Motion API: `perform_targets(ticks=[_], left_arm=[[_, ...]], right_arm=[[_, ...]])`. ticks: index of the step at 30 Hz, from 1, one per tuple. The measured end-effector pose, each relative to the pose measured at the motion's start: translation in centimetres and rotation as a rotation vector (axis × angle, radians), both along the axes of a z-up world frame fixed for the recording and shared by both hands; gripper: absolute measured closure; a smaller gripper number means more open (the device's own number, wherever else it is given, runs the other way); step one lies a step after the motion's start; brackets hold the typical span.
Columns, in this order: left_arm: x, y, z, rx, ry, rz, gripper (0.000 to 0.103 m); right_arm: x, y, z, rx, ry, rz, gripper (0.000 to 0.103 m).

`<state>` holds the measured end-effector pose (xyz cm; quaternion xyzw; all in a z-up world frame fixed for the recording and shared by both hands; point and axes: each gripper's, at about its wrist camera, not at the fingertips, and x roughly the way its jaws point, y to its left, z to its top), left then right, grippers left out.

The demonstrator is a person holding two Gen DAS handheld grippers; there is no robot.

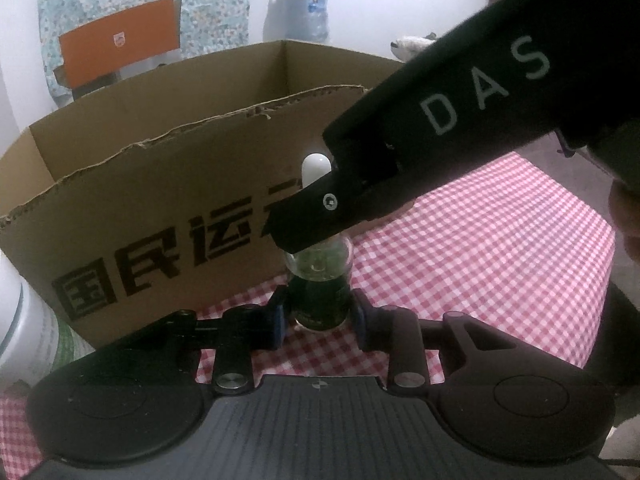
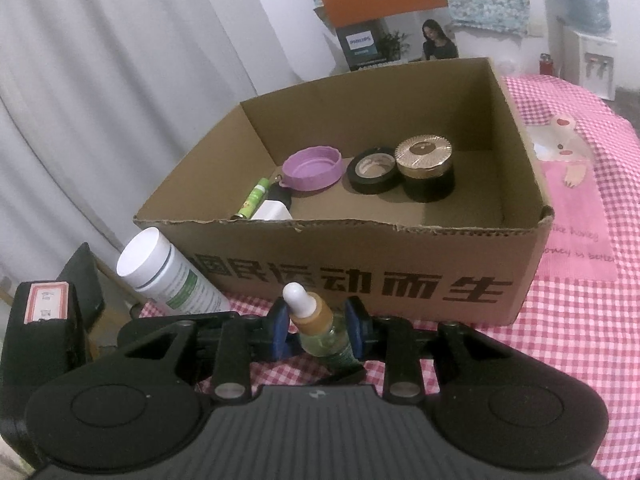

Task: Organize rigid objects
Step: 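Lift the dropper bottle with the right gripper and carry it into the box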

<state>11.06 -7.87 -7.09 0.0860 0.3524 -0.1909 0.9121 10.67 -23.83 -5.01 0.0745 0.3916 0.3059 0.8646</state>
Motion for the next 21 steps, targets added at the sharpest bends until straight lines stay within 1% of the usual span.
perform_targets(ticks=[3, 4, 7, 12, 16, 19, 21], left_arm=[[-0.9, 0.1, 0.6, -0.005, -0.008, -0.004, 0.072], [-1.3, 0.1, 1.0, -0.008, -0.01, -0.005, 0.072], [-2.4, 0.2, 3.3, 0.015, -0.048, 0.026, 0.072], [-3.6, 1.2, 7.4, 0.001, -0.132, 0.08, 0.072], [-3.3, 2.0, 10.7, 0.006, -0.189, 0.105, 0.072], [-1.8, 2.6, 12.2, -0.019, -0.185, 0.128, 0.072], [-0.1, 2.9, 12.6, -0.038, -0.147, 0.156, 0.072]], right_arm=[[-0.5, 0.0, 0.5, -0.007, -0.011, 0.003, 0.073], [-0.8, -0.1, 0.9, -0.006, -0.019, 0.007, 0.077], [-1.6, 0.0, 2.8, 0.01, -0.043, 0.036, 0.078], [-3.1, 0.3, 6.9, 0.041, -0.16, 0.094, 0.078], [-2.7, 0.4, 10.4, 0.084, -0.233, 0.147, 0.078], [-1.2, 1.0, 12.4, 0.095, -0.268, 0.182, 0.078], [0.4, 1.6, 13.1, 0.103, -0.264, 0.2, 0.078]])
